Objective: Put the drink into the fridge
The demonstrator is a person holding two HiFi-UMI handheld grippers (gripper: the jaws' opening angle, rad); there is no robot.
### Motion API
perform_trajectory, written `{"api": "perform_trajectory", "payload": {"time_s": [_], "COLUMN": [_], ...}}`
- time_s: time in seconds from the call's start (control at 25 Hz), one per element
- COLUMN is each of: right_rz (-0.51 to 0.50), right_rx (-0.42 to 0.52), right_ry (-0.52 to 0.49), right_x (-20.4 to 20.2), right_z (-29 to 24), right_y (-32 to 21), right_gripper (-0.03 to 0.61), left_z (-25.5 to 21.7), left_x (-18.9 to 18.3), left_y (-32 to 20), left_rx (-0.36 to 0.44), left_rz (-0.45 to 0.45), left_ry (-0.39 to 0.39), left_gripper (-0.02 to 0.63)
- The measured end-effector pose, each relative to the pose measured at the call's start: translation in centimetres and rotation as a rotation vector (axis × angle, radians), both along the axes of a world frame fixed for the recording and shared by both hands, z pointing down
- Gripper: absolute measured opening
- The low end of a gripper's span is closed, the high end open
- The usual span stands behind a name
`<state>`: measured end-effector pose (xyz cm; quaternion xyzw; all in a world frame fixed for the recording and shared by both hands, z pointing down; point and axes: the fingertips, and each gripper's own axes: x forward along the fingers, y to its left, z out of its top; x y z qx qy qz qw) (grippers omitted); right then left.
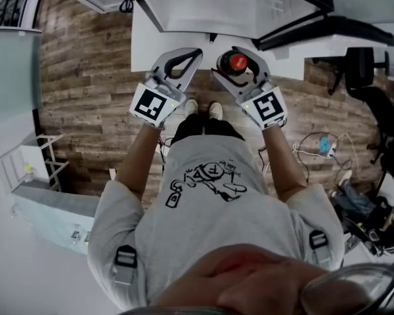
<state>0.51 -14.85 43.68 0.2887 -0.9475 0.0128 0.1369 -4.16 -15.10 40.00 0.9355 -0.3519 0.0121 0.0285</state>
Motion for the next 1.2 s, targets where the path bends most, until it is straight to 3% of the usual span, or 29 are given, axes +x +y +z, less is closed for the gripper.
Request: {"api": "perform_trajectory", "payload": {"time_s": [1.2], "right_rz": [0.010], "right_rx": [0.020], "right_ry": [0.055], "right_x": [-2.5], "right_z": [7.4], "right_y": [-8.5], "right_gripper": [0.322], "left_z": [6.3], "left_x": [-1.6], "left_y": [-6.9], "left_rx": [0.036], "left_rz": [-0.025], "left_ry": [-0.014], "left_gripper": [0.002]}}
